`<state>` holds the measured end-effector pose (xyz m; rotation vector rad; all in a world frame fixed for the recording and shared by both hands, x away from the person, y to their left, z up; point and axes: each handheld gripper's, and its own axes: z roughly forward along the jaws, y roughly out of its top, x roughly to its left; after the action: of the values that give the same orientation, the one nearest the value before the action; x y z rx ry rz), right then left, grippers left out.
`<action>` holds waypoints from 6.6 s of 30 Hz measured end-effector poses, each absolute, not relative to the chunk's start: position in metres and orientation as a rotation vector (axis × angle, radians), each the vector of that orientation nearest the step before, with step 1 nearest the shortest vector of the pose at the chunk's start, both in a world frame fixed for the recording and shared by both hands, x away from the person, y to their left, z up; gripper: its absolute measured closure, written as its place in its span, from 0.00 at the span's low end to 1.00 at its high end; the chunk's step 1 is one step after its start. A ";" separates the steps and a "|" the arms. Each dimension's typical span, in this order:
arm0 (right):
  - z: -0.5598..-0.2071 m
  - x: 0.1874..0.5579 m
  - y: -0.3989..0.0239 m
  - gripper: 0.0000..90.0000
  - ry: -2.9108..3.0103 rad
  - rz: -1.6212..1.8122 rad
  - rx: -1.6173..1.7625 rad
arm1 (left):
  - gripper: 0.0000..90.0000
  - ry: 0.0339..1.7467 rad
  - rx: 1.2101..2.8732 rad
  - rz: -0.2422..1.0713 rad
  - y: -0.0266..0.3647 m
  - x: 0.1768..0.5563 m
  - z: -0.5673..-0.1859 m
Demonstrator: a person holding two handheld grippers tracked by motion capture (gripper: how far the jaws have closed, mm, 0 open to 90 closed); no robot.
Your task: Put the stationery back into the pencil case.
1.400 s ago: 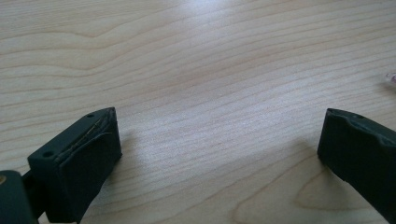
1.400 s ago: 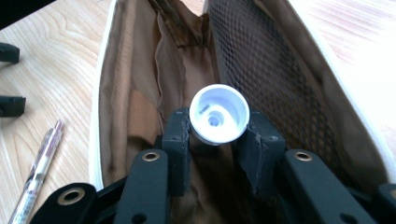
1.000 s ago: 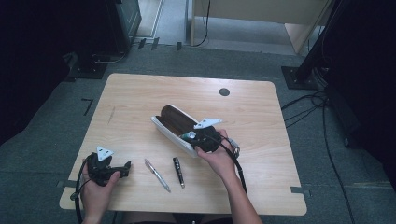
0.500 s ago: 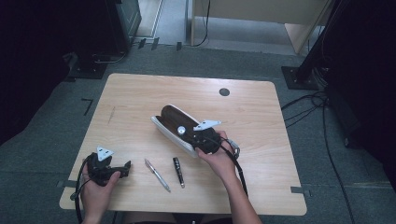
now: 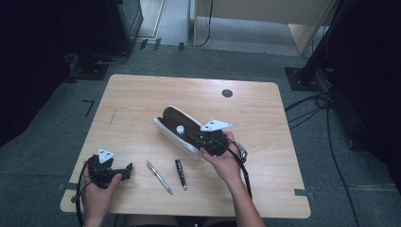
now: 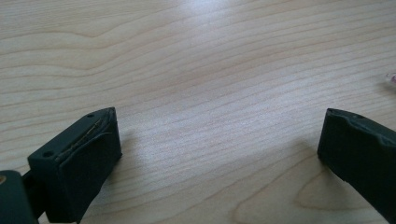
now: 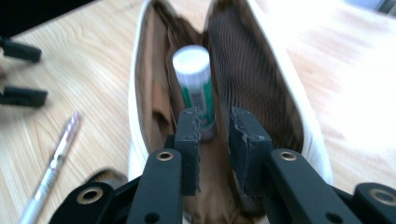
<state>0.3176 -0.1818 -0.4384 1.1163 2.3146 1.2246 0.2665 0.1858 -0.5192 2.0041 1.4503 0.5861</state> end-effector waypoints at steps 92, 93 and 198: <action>-0.473 0.224 -0.182 0.62 2.199 1.269 1.251 | 0.00 1.445 2.013 0.583 0.186 0.267 -0.519; -0.475 0.223 -0.179 0.62 2.203 1.270 1.259 | 0.00 1.446 2.014 0.583 0.186 0.267 -0.519; -0.463 0.214 -0.164 0.88 2.246 1.240 1.147 | 0.00 1.444 2.013 0.583 0.186 0.267 -0.519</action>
<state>0.2137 -0.1643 -0.4634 1.1466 2.2458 1.2397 0.2665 0.1856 -0.5190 2.0130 1.4439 0.5830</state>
